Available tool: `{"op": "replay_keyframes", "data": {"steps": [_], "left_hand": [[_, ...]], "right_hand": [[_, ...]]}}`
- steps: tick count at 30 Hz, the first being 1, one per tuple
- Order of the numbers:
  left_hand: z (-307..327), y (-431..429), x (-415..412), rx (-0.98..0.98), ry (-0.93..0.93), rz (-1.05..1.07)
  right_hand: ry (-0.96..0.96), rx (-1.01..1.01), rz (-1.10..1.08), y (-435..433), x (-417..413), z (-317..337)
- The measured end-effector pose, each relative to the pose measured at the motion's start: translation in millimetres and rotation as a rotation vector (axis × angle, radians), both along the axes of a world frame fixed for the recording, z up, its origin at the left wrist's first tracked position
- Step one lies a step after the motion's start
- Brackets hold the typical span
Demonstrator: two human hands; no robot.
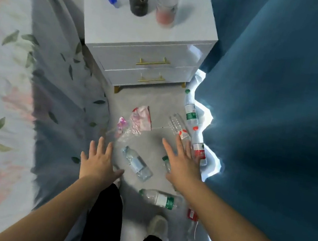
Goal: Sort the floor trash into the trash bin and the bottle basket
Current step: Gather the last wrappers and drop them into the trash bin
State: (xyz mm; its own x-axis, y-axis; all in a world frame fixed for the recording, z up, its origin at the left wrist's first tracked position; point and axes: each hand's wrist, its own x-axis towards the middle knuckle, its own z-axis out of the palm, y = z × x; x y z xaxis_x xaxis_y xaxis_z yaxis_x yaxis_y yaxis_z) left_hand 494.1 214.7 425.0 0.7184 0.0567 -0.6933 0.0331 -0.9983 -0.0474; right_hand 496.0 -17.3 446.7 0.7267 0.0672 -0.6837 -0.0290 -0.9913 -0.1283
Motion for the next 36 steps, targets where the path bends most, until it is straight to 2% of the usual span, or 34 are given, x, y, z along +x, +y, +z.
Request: {"op": "replay_keyframes", "data": {"steps": [4,7,11,17,24,28,31,36], "left_hand": [[-141.1,11.5,47.7,0.069,0.121,-0.034],[-225.0,18.0,72.4,0.121,0.120,-0.081],[-306.6,29.8,95.7,0.125,0.103,-0.099],[-391.6,45.5,128.1,0.034,0.083,0.011],[-452.4,38.1,152.5,0.025,-0.020,-0.166],[-456.2,41.4,144.2,-0.082,-0.112,-0.137],[-454.2,41.7,134.0,-0.155,-0.086,-0.100],[-453.5,44.0,125.4,-0.092,-0.019,-0.041]], "right_hand": [[0.078,-0.043,0.015,21.1,54.4,-146.2],[0.064,-0.031,0.031,38.9,78.9,-230.7],[0.011,0.009,0.076,62.6,109.3,-317.8],[-0.081,0.053,0.104,96.3,154.3,-410.7],[-0.171,-0.008,0.241,112.8,183.3,-476.4],[-0.301,-0.006,0.183,120.7,169.0,-480.5],[-0.236,0.001,0.178,118.0,151.9,-476.3],[-0.085,-0.009,0.159,102.0,129.9,-468.0]]}}
